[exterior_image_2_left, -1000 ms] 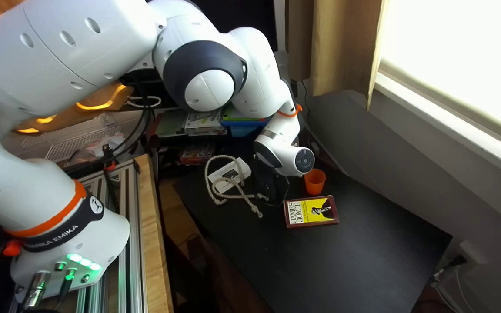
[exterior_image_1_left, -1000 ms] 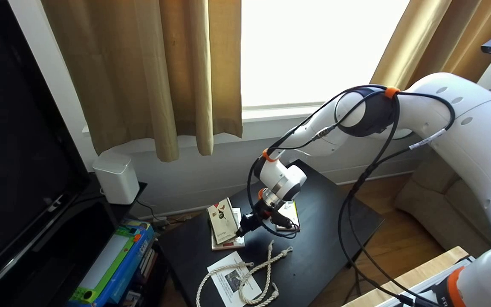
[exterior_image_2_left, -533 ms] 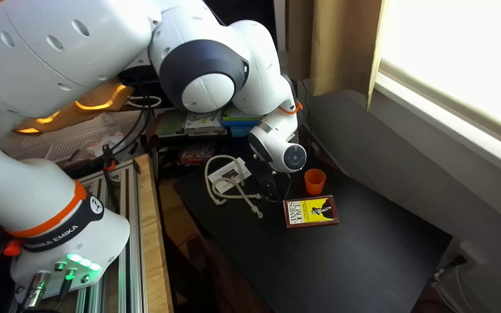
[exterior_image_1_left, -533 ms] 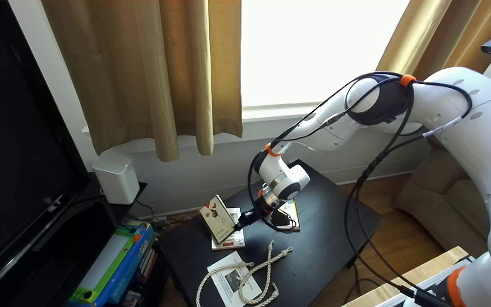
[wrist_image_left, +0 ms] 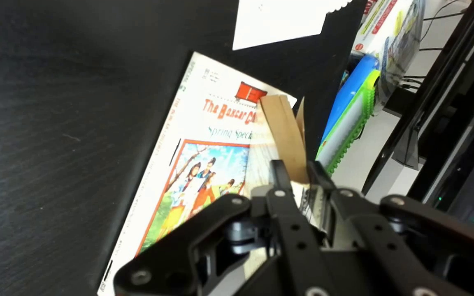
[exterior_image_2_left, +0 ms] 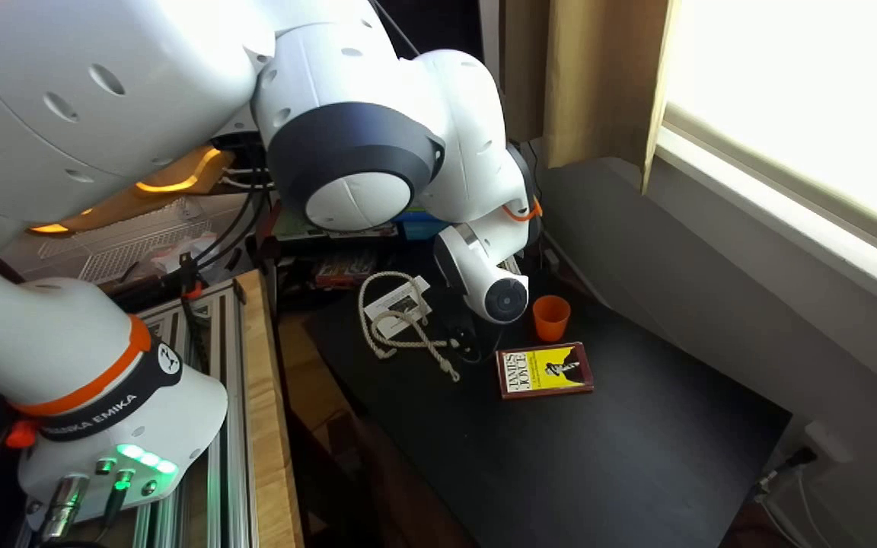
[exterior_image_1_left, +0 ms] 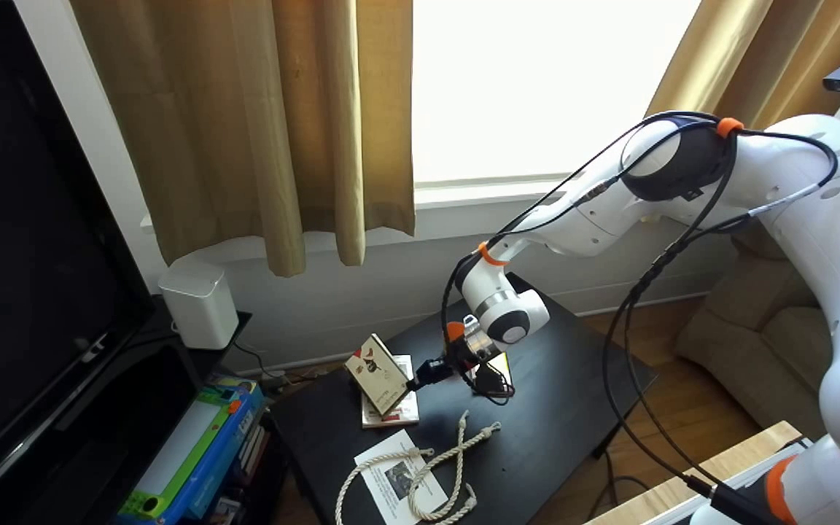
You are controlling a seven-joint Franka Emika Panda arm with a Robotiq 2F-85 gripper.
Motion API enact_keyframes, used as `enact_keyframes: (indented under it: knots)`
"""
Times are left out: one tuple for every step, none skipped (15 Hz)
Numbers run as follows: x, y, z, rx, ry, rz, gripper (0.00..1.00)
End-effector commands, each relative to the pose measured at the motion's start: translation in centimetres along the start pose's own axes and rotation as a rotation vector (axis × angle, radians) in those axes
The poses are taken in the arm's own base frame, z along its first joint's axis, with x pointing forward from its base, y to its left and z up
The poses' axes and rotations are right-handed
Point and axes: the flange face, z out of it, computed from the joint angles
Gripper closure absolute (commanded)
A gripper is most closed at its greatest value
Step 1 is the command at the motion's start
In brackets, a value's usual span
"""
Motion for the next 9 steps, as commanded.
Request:
enact_keyframes:
  knots:
    - [-1.8, -1.3, -1.3, -0.004, 0.027, 0.048, 0.96]
    - [-2.2, -1.7, -1.6, -0.013, 0.028, 0.067, 0.96]
    - [-2.8, -1.9, -1.8, -0.026, 0.029, 0.090, 0.96]
    - [-3.2, -2.4, -2.3, -0.053, 0.029, 0.122, 0.96]
    - [-3.5, -2.7, -2.9, -0.093, 0.036, 0.136, 0.96]
    - [-3.4, -2.9, -3.4, -0.131, 0.041, 0.147, 0.96]
    - [-3.2, -3.2, -3.8, -0.157, 0.047, 0.142, 0.96]
    - [-2.8, -3.2, -4.1, -0.180, 0.052, 0.134, 0.96]
    - [-2.4, -3.3, -4.3, -0.193, 0.055, 0.122, 0.96]
